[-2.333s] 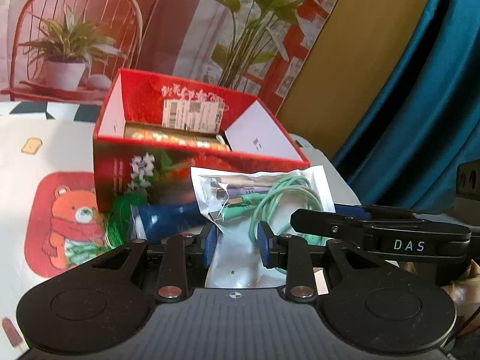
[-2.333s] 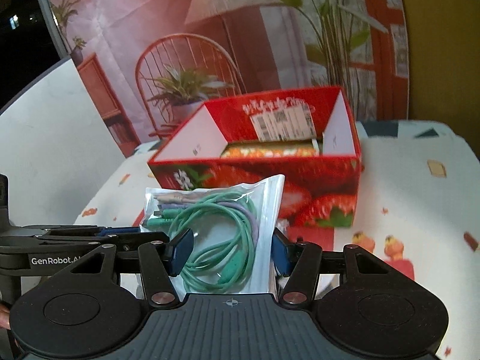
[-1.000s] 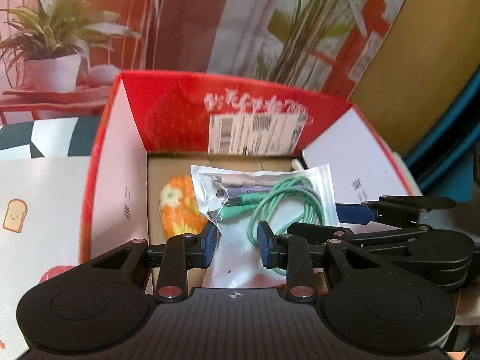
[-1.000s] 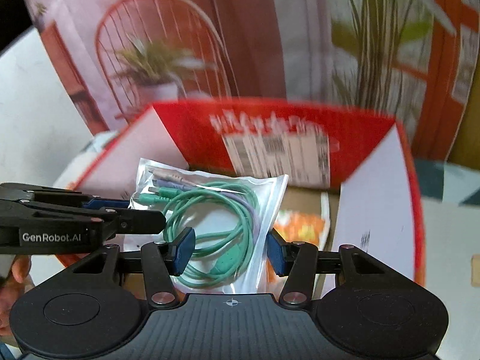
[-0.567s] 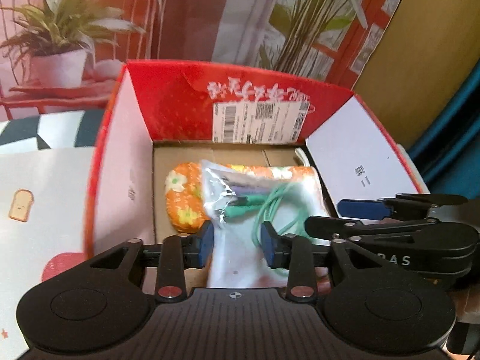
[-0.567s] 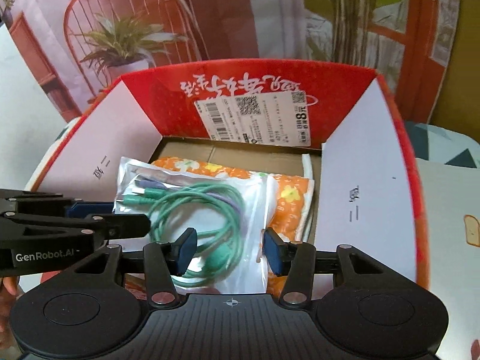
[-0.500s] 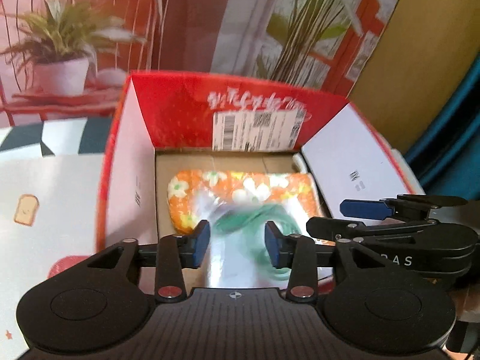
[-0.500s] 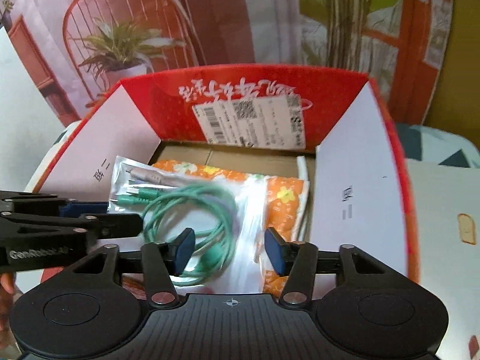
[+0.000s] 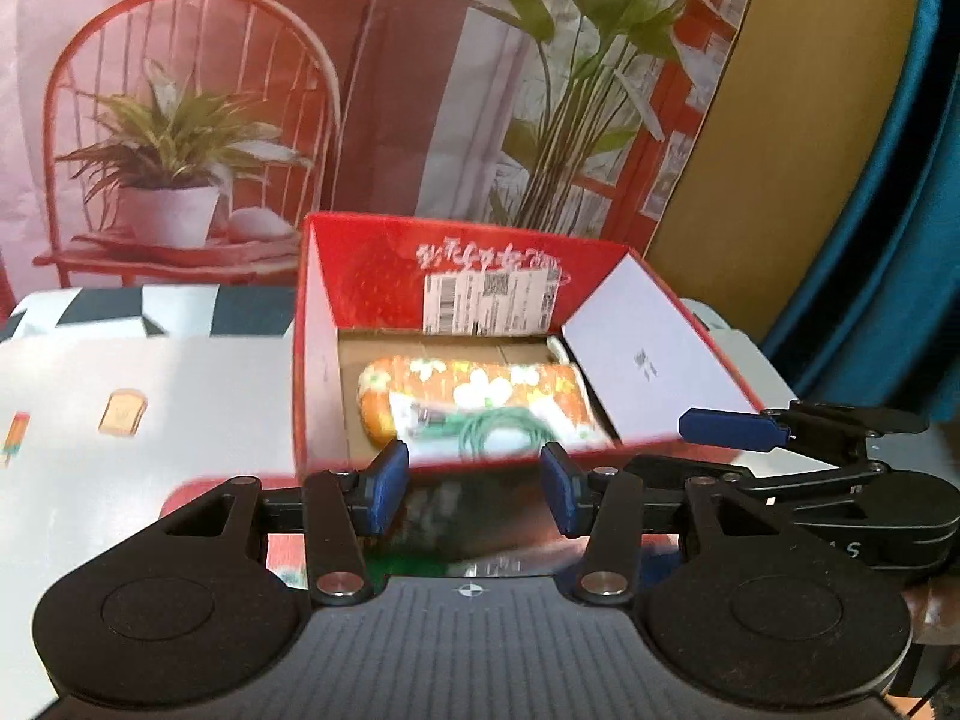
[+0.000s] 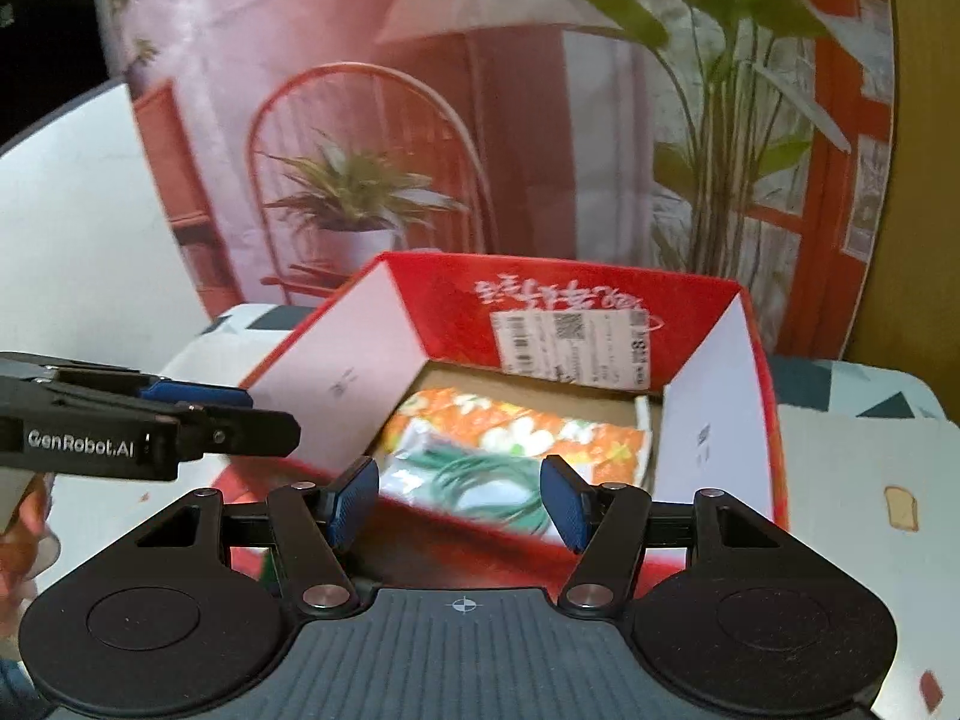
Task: Organize soft objects
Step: 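Move both grippers to the blue packet and grasp it, then lift the blue packet and carry it over the red box, then lower the blue packet into the box and open both grippers, then move both grippers down to the black eye mask beside the box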
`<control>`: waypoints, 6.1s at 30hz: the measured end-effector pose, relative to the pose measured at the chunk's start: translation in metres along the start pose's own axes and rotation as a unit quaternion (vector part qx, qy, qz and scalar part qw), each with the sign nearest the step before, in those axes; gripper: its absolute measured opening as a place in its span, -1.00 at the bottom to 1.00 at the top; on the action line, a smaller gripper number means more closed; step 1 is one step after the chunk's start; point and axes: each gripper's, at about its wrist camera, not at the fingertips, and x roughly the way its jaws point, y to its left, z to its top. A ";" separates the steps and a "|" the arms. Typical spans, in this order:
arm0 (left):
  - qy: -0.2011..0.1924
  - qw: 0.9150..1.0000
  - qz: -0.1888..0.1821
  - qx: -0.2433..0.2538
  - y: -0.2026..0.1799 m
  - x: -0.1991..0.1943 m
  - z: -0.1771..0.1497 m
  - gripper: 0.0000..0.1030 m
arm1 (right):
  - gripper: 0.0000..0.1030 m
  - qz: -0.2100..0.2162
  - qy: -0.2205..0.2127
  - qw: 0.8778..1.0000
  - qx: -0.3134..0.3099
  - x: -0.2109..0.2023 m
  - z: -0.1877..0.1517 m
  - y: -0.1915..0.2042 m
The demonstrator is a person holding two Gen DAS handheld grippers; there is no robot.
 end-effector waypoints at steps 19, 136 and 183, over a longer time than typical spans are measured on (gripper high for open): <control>0.046 0.993 -0.003 -0.106 0.019 0.012 -0.056 -0.04 | -0.13 0.035 0.043 0.995 0.087 -0.009 -0.084 0.004; 0.008 1.000 0.003 -0.029 0.021 0.095 0.076 -0.10 | -0.17 0.028 -0.008 0.999 0.046 0.083 0.072 -0.046; 0.028 0.998 0.025 -0.055 0.015 -0.035 -0.060 0.03 | -0.04 0.016 -0.021 0.999 0.037 -0.030 -0.044 0.013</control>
